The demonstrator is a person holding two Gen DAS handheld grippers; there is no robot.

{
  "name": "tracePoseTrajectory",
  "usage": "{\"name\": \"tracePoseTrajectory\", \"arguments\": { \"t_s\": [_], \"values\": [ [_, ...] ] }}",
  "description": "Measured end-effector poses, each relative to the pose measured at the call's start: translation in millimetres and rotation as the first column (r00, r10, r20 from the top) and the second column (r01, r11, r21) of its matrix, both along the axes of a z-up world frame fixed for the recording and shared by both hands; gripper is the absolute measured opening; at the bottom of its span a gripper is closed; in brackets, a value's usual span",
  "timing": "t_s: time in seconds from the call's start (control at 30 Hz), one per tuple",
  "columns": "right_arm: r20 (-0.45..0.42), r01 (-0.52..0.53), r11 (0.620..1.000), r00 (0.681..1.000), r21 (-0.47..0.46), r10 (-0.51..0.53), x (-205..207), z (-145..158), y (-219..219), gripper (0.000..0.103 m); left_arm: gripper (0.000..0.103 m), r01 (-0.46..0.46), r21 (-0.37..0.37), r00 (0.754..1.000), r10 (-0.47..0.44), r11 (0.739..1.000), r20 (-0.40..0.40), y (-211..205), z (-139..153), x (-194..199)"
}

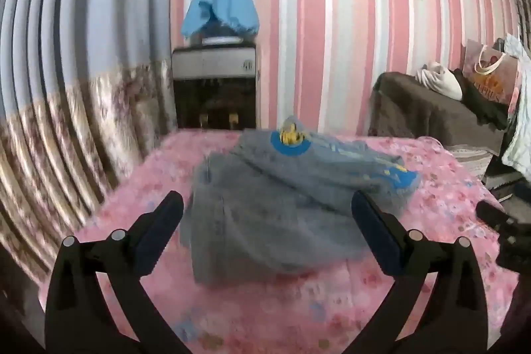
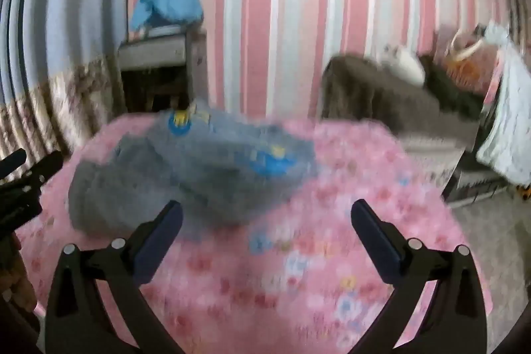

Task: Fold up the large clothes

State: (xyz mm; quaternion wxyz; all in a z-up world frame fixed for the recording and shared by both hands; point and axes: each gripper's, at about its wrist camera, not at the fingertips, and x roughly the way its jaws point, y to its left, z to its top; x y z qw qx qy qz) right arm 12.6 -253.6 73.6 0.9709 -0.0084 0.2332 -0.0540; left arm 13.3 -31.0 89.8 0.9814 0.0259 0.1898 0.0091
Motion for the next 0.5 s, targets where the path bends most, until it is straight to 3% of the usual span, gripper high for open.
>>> {"name": "tracePoseTrajectory", "arguments": {
  "t_s": [0.1,0.17,0.27,0.37,0.5],
  "values": [
    [0.037,0.013,1.000,0.999,-0.016,-0.012,15,13,9,0.101,0.100,-0.003,0.004,1.000,0.003,1.000,0.019,-10,12,12],
    [0.044,0.045,0.998,0.998,-0.031,-0.044,25,18,14,0.101,0.100,-0.014,-0.024,1.000,0.014,1.000,0.022,23,16,32],
    [0.055,0.085,0.996,0.995,-0.002,-0.085,42,22,17,0.101,0.100,-0.037,-0.038,0.999,0.039,0.999,0.038,32,20,50],
    [0.006,0.066,0.996,0.998,0.055,-0.067,64,16,17,0.101,0.100,-0.100,-0.069,0.995,0.098,0.993,-0.026,48,13,68],
    [-0.076,0.047,0.998,0.996,0.052,-0.043,81,-2,25,0.101,0.100,-0.100,-0.115,0.992,0.091,0.988,-0.087,63,-2,79]
  ]
}}
